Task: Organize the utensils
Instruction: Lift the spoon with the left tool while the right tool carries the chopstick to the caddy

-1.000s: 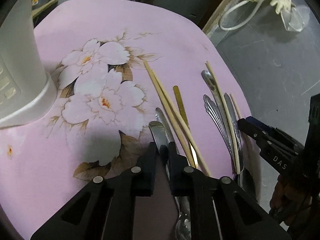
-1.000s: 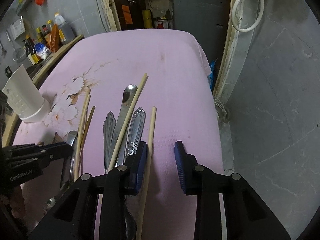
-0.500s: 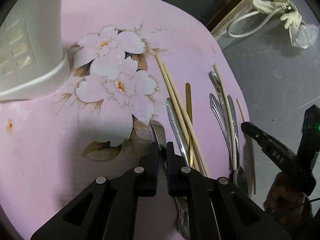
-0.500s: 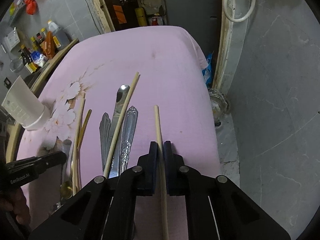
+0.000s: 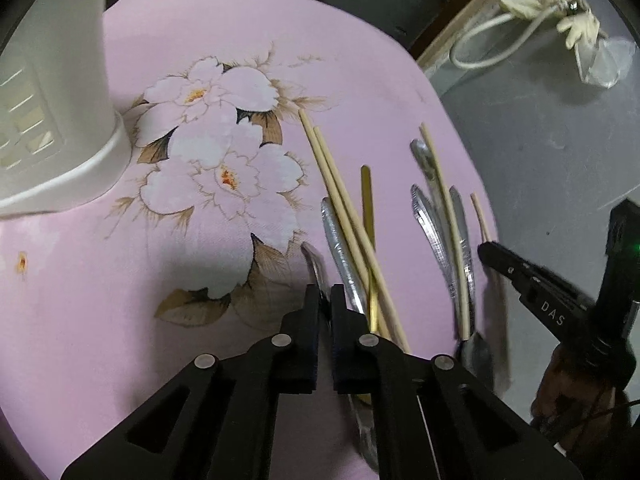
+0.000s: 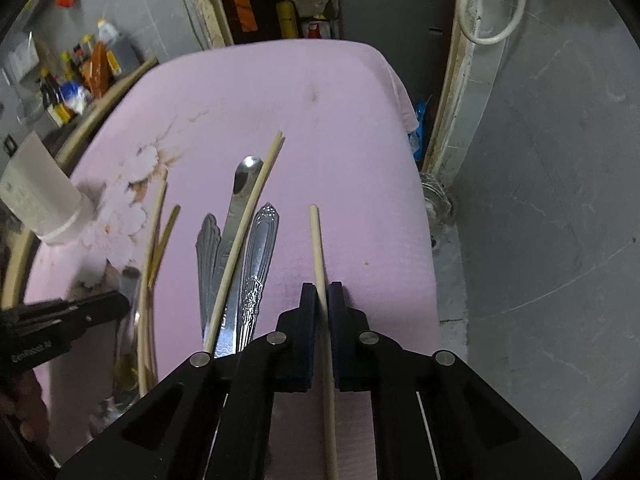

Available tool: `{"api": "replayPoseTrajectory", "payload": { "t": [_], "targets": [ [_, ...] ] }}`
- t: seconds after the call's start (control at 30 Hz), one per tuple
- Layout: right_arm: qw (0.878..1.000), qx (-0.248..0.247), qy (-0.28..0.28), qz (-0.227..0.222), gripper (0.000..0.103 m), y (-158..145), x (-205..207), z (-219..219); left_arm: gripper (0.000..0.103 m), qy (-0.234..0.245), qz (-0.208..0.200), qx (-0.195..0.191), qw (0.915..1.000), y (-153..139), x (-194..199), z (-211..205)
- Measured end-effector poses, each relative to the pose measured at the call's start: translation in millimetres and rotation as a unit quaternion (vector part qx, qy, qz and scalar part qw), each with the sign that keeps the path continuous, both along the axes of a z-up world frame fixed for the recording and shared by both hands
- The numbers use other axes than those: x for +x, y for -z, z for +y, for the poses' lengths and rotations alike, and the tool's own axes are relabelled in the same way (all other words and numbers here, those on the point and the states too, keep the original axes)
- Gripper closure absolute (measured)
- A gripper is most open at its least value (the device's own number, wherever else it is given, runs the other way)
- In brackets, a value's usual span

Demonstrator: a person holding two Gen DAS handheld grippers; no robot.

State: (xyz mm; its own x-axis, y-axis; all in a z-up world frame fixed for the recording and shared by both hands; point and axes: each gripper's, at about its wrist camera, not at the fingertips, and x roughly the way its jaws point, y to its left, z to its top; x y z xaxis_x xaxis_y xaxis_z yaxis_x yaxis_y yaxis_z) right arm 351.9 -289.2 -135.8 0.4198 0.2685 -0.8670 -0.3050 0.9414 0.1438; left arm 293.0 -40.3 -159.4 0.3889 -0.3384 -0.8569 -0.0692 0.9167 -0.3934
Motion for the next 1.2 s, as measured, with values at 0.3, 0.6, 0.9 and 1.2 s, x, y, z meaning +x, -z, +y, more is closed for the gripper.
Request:
{"api": "replayPoseTrajectory", "payload": {
  "t": [0.3,0.6,0.9,1.2],
  "targets": [
    [0.992,0.111,-0.007,-0.057,0.1,-28,-26,-7,0.103,-0.06,-0.074,-0.001,0.9955,-34,-43,20],
    [0.971,0.184,-0.039,-0.15,0.1,-74,-38,25,0.103,-0.137,-0.201,0.048,0.9687,-91,-70,39],
    [0.948,0.237,-0.07,-0.201,0.1,-119,-41,86,0.103,-0.151,-0.263,0.066,0.9505,-136,-76,74],
    [0.91,0.313,-0.07,-0.263,0.1,-167,-32,161,0.103,-0.147,-0.29,0.074,0.9427,-194,-92,143]
  ]
}}
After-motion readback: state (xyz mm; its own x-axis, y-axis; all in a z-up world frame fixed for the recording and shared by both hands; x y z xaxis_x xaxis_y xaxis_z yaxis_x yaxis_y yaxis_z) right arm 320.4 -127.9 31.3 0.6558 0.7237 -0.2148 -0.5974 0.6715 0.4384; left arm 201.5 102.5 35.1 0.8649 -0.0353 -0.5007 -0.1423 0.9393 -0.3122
